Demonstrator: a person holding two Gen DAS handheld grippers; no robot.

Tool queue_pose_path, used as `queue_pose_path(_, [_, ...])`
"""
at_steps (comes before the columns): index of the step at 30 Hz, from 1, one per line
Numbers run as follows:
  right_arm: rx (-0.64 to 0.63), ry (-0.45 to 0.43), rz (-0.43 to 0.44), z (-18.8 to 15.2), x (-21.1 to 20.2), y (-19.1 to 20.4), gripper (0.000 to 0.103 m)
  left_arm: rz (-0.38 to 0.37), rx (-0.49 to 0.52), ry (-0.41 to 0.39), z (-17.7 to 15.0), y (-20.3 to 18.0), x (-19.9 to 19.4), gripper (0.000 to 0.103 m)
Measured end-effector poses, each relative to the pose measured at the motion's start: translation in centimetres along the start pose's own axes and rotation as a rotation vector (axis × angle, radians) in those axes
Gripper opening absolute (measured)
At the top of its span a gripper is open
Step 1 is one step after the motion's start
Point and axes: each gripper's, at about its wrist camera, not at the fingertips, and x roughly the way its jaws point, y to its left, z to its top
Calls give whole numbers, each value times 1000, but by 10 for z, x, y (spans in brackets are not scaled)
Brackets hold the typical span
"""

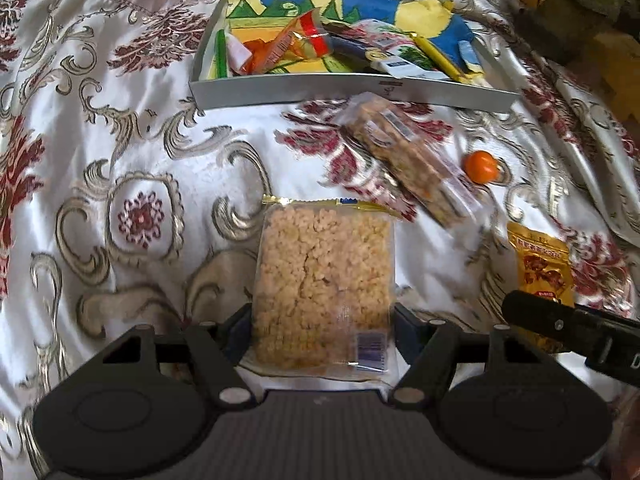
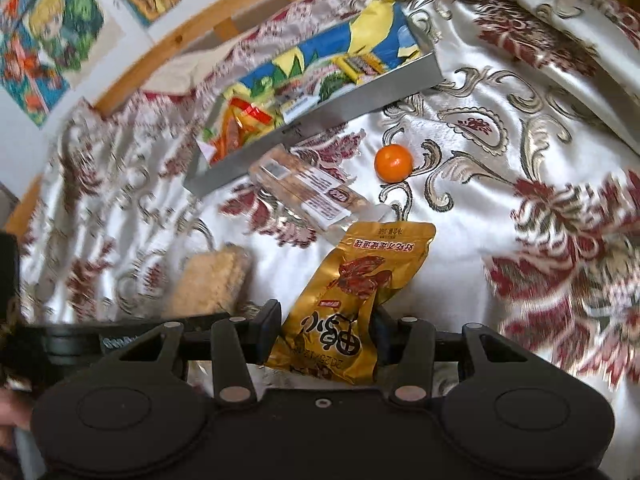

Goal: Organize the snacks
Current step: 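Grasp the cracker packet with the left tool while the right tool grasps the gold packet, then carry the cracker packet with the left tool into the tray while the right tool carries the gold packet there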

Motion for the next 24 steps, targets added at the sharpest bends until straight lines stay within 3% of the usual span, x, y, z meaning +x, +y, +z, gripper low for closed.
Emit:
queue_pose_path(3, [42, -27, 34, -10, -13, -2, 48, -16, -26, 19, -7, -3, -6, 74])
queue_pose_path(7, [47, -108, 68, -21, -38, 3, 48, -29, -33, -21, -14, -5, -20, 74])
queue_pose_path(16, [-12, -242, 84, -34, -74, 9, 48, -49, -93, -210, -11, 0, -54, 74])
queue_pose_path(24, [2, -247, 108, -19, -70, 7, 48, -81, -163, -321, -2, 11, -71, 74])
